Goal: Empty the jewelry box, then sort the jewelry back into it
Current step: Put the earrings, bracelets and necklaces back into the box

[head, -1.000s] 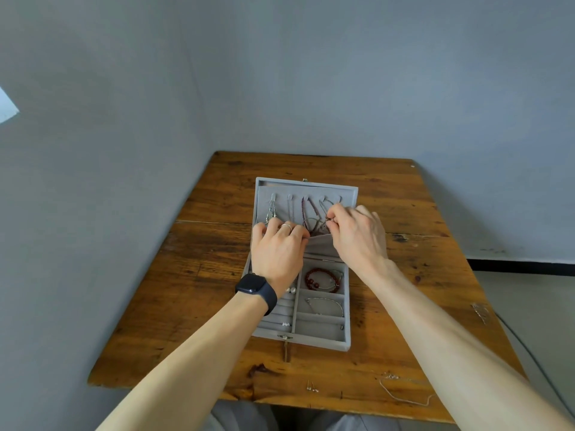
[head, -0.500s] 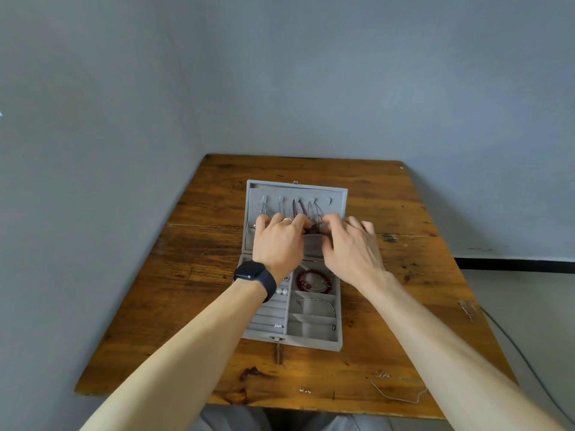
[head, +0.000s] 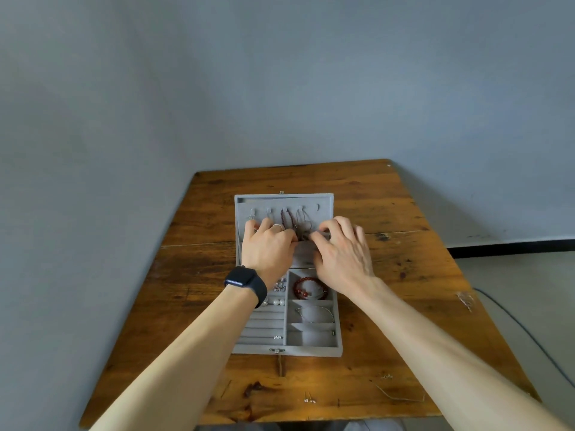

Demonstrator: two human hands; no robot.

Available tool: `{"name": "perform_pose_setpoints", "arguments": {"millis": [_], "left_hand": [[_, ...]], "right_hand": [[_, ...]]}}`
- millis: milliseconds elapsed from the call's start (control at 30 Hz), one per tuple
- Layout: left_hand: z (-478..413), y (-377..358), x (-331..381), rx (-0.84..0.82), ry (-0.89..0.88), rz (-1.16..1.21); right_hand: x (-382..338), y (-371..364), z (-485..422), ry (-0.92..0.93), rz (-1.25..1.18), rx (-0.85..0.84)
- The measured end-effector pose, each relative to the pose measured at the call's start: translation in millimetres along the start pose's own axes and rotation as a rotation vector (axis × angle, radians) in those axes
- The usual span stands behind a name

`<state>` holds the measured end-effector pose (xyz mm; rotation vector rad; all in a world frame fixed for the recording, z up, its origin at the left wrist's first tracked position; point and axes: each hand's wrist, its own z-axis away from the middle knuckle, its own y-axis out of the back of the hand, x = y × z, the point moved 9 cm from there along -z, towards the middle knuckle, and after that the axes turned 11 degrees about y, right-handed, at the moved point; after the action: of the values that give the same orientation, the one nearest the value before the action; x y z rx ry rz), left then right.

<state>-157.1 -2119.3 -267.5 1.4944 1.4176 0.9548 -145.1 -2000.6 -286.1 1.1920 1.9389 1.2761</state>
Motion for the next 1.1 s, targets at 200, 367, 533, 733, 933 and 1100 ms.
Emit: {"name": "perform_pose_setpoints", "arguments": {"millis": [200, 367, 533, 733, 933, 1100], "left_hand": [[3, 0, 3, 0.064, -0.002, -0.079], [12, 2, 4, 0.081, -0.005, -0.061], [33, 14, 4, 0.112, 0.028, 0.012], [80, 24, 18, 0.049, 0.057, 0.177], [145, 18, 58, -0.070, 0.041, 0.310], [187, 5, 105, -0.187, -0.034, 0.369]], "right_hand": [[0, -1, 12, -0.036, -0.074, 0.005], [-1, -5, 32, -0.061, -0.175, 0.013], [-2, 15, 64, -0.134, -0.291, 0.117], [0, 44, 134, -0.228, -0.366, 0.188], [-2, 68, 221, -0.323, -0.341, 0.240], [3, 70, 284, -0.419, -0.329, 0.223]]}}
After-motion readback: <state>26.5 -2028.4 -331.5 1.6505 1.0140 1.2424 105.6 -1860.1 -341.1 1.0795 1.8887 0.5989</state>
